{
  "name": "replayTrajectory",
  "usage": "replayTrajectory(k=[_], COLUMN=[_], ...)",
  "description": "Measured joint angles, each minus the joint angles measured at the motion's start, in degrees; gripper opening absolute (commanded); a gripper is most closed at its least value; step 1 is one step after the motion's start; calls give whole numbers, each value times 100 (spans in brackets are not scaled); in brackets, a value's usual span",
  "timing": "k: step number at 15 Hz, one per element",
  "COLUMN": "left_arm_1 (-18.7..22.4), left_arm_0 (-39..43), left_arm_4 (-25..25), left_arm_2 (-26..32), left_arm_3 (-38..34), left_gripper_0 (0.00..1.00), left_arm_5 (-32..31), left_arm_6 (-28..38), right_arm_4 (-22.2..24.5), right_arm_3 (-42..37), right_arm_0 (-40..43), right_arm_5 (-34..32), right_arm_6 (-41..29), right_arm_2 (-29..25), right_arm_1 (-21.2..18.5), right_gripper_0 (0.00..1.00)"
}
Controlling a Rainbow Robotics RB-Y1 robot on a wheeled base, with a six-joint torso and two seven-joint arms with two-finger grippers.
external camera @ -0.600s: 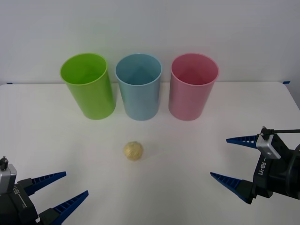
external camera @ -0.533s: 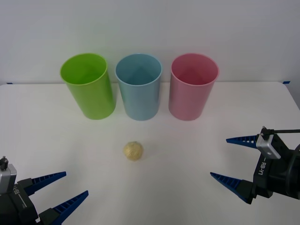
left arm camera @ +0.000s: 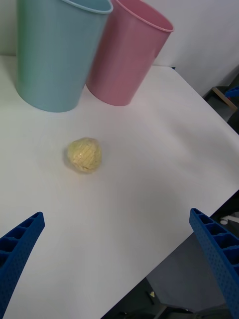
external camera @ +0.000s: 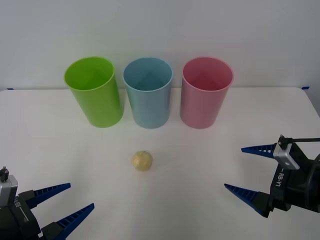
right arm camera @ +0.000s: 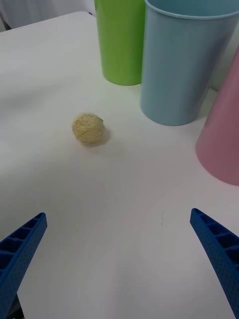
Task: Put cans in the blue bin and PET bottles in the pink bin and trash in the green bin.
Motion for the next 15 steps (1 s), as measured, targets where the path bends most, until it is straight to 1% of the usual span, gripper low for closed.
replayTrajectory(k=[3, 6, 10, 13, 15], left_arm_1=[0, 0, 0, 0, 0], left_arm_0=[0, 0, 0, 0, 0], left_arm_4=[0, 0, 0, 0, 0], left_arm_2=[0, 0, 0, 0, 0], left_arm_3=[0, 0, 0, 0, 0], left_gripper_0=[100, 100, 100, 100, 100], left_arm_5=[0, 0, 0, 0, 0], left_arm_6=[0, 0, 0, 0, 0], right_arm_4=[42, 235, 650, 924, 1023], right_arm_3=[-88, -338, -592, -677, -749], right_arm_0=[-67, -238, -645, -949, -1186], right_arm_5=[-37, -72, -597, -1004, -1045], right_arm_6=[58, 73, -48, -240, -658], right_arm_2=[-175, -228, -229, -124, 171], right_arm_1=[36, -108, -193, -274, -575], right_gripper_0=[100, 100, 100, 100, 100])
